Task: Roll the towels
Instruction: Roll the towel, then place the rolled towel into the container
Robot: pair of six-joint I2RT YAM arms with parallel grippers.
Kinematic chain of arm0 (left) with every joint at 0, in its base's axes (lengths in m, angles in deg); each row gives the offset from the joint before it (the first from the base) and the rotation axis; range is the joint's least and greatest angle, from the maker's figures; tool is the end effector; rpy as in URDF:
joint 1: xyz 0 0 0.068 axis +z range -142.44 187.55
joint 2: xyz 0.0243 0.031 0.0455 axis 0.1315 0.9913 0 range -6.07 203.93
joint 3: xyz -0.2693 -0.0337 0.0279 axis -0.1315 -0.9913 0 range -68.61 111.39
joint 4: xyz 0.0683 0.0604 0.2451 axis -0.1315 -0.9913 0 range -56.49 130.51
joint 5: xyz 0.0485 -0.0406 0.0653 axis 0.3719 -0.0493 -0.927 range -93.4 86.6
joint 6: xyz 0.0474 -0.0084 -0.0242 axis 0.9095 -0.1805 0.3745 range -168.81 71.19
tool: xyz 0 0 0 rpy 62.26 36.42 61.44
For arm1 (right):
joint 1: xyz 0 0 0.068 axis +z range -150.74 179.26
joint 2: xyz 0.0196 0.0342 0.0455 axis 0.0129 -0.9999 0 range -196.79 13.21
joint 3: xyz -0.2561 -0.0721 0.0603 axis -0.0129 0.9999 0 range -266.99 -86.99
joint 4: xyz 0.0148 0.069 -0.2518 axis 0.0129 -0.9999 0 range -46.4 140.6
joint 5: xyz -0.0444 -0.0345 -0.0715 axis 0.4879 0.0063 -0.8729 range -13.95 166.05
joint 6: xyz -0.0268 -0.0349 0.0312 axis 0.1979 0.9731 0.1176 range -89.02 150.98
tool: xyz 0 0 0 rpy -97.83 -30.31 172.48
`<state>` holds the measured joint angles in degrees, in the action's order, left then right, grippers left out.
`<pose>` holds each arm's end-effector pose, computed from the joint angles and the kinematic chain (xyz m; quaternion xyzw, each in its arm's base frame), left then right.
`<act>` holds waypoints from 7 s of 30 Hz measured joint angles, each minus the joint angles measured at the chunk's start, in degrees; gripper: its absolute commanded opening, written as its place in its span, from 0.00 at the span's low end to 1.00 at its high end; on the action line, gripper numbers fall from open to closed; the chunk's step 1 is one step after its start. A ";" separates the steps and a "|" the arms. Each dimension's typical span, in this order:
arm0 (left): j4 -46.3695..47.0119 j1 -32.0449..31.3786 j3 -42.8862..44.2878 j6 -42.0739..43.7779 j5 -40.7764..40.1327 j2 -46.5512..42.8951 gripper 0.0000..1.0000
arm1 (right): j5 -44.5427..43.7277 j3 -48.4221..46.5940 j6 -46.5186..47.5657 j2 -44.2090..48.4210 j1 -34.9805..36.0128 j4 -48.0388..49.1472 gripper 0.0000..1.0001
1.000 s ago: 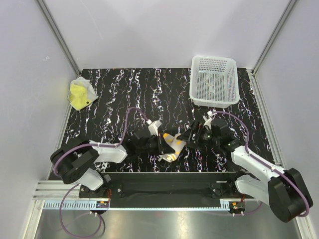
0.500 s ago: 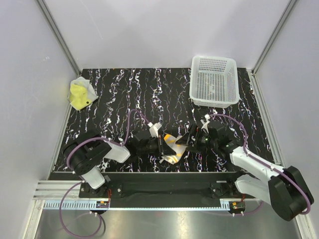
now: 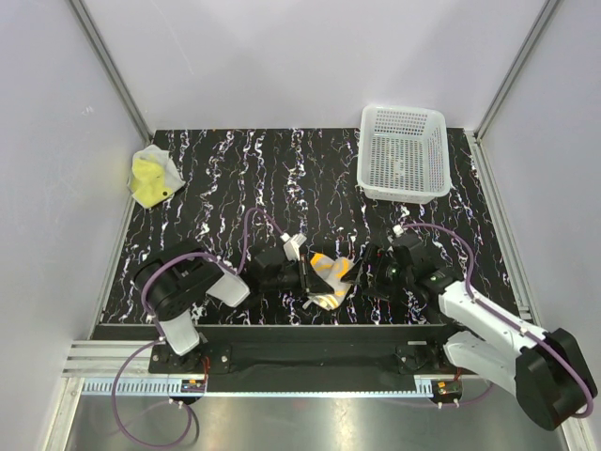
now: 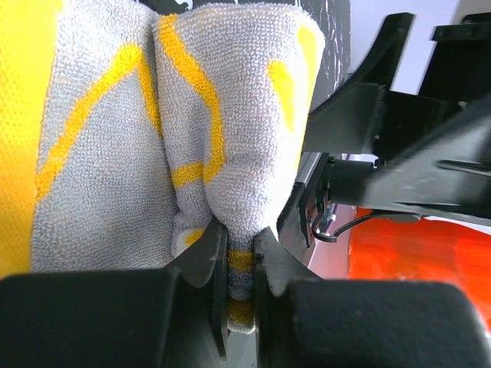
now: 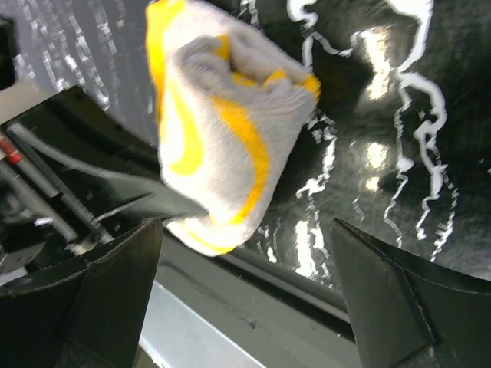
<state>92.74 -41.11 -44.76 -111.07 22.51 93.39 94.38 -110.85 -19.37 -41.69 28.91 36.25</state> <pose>0.1731 -0.2202 0.1094 0.0259 0.8233 -0.5471 0.1491 0.1551 0.1012 0.1778 0.1046 0.9094 0.3537 0.1924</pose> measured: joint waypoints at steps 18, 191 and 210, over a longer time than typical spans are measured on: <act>4.61 0.22 0.04 -1.29 1.70 3.91 0.00 | -0.98 -0.04 -1.05 -17.35 1.77 16.35 0.72; -7.91 24.61 6.25 -0.79 25.81 8.96 0.59 | -7.28 -4.09 -8.35 -42.29 9.84 54.45 0.00; -34.60 24.11 -3.10 9.79 7.87 -39.95 0.91 | -20.98 -29.92 -0.28 -8.63 -2.99 5.20 0.00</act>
<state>58.14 -17.00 -47.86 -101.27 30.38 53.43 73.40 -140.77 -19.65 -50.32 25.92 41.45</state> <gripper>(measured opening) 0.908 0.110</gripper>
